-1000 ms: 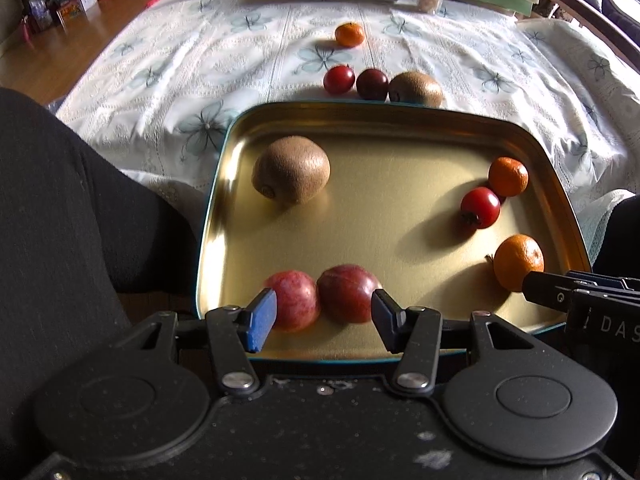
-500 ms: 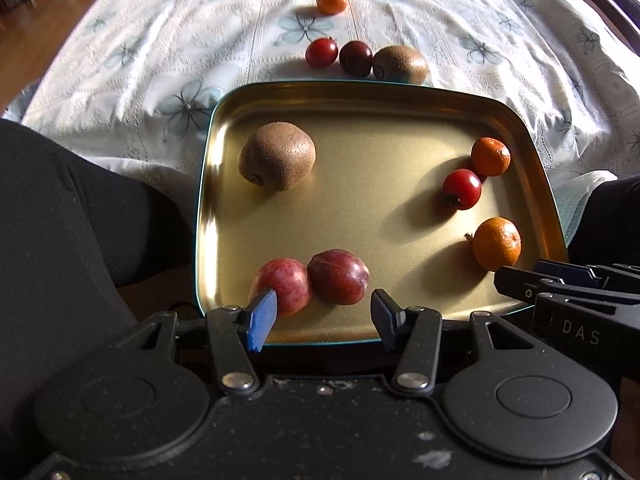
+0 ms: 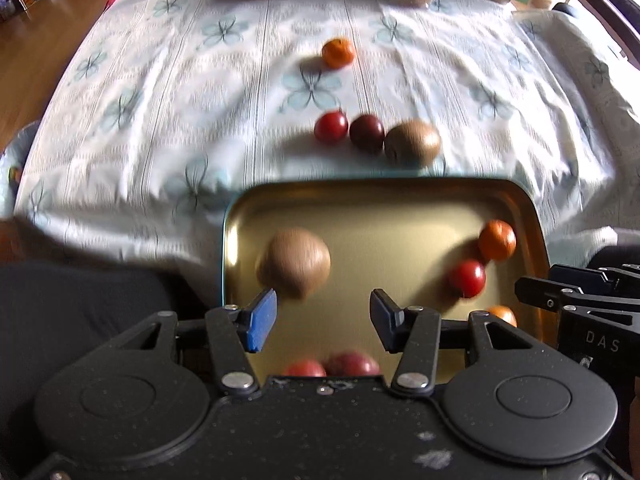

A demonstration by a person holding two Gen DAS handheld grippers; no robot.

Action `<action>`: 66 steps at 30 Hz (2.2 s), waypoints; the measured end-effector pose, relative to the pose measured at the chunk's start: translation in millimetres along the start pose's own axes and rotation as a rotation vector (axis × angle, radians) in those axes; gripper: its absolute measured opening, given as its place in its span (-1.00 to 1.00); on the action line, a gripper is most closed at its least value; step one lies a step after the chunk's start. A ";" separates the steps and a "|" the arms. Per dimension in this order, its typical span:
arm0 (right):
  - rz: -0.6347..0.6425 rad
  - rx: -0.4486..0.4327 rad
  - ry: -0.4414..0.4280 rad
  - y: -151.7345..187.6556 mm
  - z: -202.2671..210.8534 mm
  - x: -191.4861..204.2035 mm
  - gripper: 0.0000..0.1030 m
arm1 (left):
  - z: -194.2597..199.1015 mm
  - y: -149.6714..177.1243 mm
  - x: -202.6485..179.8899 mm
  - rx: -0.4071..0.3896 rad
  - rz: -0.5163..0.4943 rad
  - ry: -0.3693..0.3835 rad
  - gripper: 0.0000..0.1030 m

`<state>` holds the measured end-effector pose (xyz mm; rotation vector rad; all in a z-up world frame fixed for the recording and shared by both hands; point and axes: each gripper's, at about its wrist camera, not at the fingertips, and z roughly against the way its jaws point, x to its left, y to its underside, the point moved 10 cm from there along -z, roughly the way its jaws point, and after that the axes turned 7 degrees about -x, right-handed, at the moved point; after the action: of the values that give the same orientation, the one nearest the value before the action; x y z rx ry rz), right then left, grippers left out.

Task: Organize fruits
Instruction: 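Move both open tools toward the remaining fruit row, then close the right tool on a brown kiwi while the left tool reaches toward a red tomato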

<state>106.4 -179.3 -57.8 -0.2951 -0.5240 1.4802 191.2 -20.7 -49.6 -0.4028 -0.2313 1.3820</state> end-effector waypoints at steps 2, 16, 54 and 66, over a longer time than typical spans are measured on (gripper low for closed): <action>-0.002 -0.015 0.006 -12.9 -1.2 -2.4 -0.06 | -2.9 -15.3 2.2 -0.004 0.012 0.003 0.02; -0.018 -0.062 0.015 -95.6 -40.1 -1.4 -0.06 | -49.2 -119.5 23.6 -0.042 0.068 -0.059 0.02; -0.063 0.053 0.082 -127.1 -133.3 33.0 0.18 | -92.6 -148.7 50.5 -0.052 0.136 -0.030 0.02; -0.092 0.060 0.048 -136.2 -149.3 29.6 0.21 | -99.6 -149.1 52.1 -0.038 0.142 -0.045 0.02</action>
<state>299.5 -142.4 -113.3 -0.2556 -0.4482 1.3936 374.1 -3.7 -83.3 -0.4259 -0.2704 1.5291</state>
